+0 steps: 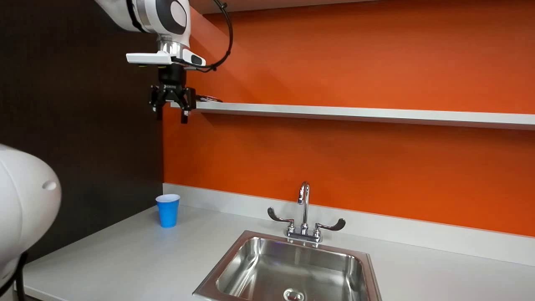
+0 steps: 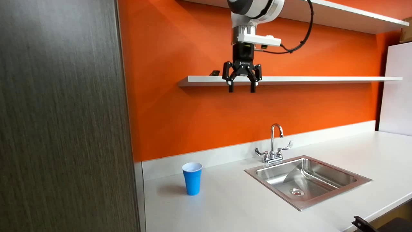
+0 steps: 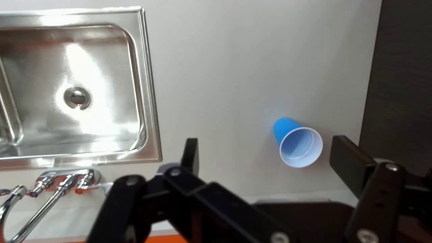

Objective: Pick up the object from the counter and place it on the shelf

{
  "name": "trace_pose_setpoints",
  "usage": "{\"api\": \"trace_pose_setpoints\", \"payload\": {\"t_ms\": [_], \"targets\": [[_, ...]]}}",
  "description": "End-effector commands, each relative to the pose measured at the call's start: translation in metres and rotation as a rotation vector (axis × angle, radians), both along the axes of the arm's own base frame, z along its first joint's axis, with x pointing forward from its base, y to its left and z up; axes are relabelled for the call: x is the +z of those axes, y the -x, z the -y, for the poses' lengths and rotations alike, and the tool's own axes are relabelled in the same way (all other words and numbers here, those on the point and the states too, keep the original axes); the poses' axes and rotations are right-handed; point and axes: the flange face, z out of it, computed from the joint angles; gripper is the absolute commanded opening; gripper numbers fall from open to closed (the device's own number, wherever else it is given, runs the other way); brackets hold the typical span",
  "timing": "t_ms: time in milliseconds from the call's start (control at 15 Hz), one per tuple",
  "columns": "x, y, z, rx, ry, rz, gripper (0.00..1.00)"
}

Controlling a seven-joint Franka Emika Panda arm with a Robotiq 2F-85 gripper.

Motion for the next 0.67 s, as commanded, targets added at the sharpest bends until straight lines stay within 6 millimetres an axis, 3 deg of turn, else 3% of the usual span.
{"api": "trace_pose_setpoints", "payload": {"t_ms": [0,267,333,600], "targets": [[-0.034,0.039,0.019,0.034,-0.027,-0.008,1.00],[-0.067,0.063,0.034,0.030,-0.016,-0.076,1.00],[-0.061,0.048,0.024,0.021,-0.003,-0.082,1.00],[-0.066,0.051,0.025,0.021,-0.001,-0.092,1.00]]}}
